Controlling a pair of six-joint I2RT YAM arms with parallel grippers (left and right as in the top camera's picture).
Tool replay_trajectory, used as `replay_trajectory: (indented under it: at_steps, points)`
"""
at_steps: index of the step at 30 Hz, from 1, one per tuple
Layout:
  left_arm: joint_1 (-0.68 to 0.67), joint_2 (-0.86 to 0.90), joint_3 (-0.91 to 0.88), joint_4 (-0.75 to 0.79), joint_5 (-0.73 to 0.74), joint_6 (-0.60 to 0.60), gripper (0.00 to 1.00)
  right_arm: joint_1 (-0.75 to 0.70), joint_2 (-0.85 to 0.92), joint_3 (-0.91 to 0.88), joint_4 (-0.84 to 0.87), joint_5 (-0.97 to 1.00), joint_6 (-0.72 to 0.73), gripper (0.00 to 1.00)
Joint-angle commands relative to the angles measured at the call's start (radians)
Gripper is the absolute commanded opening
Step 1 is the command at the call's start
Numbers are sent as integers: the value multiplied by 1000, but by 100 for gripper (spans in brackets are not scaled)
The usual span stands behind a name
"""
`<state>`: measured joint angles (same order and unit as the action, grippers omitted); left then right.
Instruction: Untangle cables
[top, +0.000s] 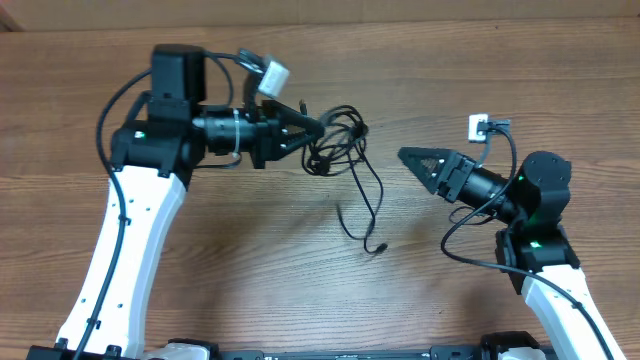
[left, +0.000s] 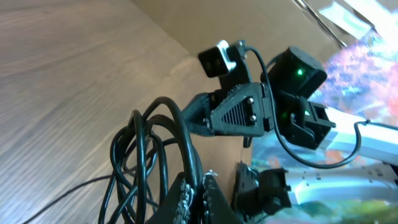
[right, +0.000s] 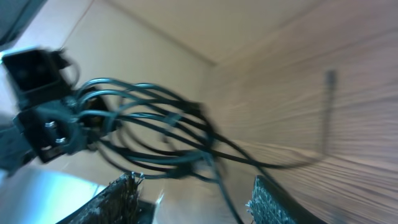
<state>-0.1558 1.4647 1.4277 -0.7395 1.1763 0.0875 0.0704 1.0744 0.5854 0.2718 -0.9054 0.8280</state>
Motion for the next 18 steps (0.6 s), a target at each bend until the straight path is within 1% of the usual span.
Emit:
replay_trajectory:
  at_steps: [1, 3, 4, 5, 8, 11, 12, 16, 18]
  points:
    - [-44, -13, 20, 6, 10, 35, 4, 77, -3, 6, 30, 53, 174, 53]
    - [-65, -13, 20, 10, 10, 14, 4, 116, -3, 6, 32, 98, 256, 50]
    - [-85, -13, 20, 12, 10, 1, 4, 155, -3, 6, 54, 101, 323, 47]
    - [-105, -13, 20, 10, 9, 1, 4, 205, -3, 6, 74, 101, 359, 47]
    - [-124, -13, 20, 9, -12, -8, 4, 277, -3, 6, 80, 119, 377, 45]
    - [-127, -13, 20, 6, -19, -72, 4, 323, -3, 6, 63, 210, 377, 45]
    - [-127, -13, 20, 0, -13, -91, 4, 330, -3, 6, 63, 234, 377, 45]
    - [-137, -13, 20, -54, 3, -92, 4, 334, -2, 6, 63, 349, 441, 42]
    - [-151, -13, 20, -70, 4, -92, 4, 334, -2, 6, 63, 411, 467, 42]
